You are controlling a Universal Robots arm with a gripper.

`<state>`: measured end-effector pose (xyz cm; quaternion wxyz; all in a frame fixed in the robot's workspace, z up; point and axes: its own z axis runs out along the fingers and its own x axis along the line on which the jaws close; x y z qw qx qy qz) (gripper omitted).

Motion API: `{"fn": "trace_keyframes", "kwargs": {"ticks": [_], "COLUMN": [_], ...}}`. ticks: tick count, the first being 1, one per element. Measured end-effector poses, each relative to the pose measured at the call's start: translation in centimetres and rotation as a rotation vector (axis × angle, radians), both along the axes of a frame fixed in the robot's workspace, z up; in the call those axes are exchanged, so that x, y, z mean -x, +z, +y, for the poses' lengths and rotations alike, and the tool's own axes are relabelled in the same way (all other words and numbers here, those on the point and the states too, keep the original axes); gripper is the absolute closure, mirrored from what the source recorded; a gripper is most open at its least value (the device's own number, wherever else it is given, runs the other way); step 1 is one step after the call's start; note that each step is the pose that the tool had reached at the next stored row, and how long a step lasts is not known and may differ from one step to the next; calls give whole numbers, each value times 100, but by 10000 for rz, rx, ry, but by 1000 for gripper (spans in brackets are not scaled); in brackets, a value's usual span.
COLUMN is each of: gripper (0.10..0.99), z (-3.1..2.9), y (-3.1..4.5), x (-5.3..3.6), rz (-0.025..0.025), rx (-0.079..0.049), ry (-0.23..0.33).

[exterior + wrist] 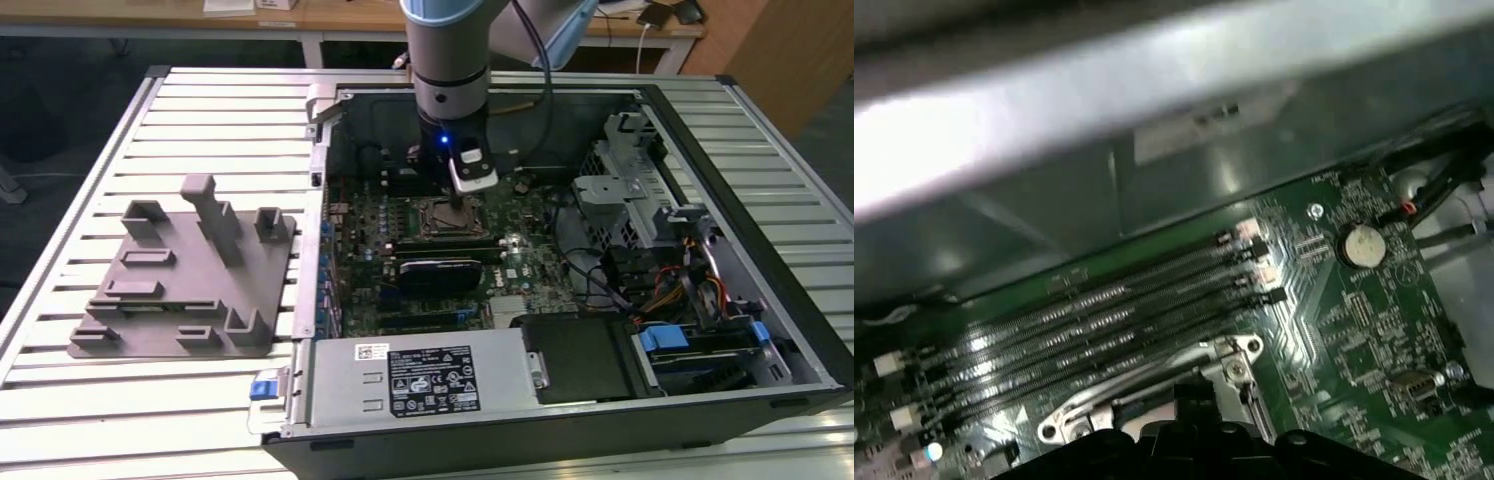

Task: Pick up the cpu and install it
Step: 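Install the first cpu locking lever, then install the second cpu locking lever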

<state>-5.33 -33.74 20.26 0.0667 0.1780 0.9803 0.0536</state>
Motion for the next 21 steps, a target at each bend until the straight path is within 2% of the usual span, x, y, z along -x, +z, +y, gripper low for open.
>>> {"fn": "trace_keyframes", "kwargs": {"ticks": [4,6,8,10,11,18,21], "gripper": [980,980,980,980,980,980,980], "z": [-58,-75,-82,-84,-85,-85,-85], "y": [0,0,-1,0,-1,-1,27], "x": [0,0,-1,-1,-1,-1,-1], "rz": [5,31,93,213,253,258,258], "rx": [0,0,12,56,72,88,89], "ry": [-1,-1,-1,-1,-1,0,-1]}}
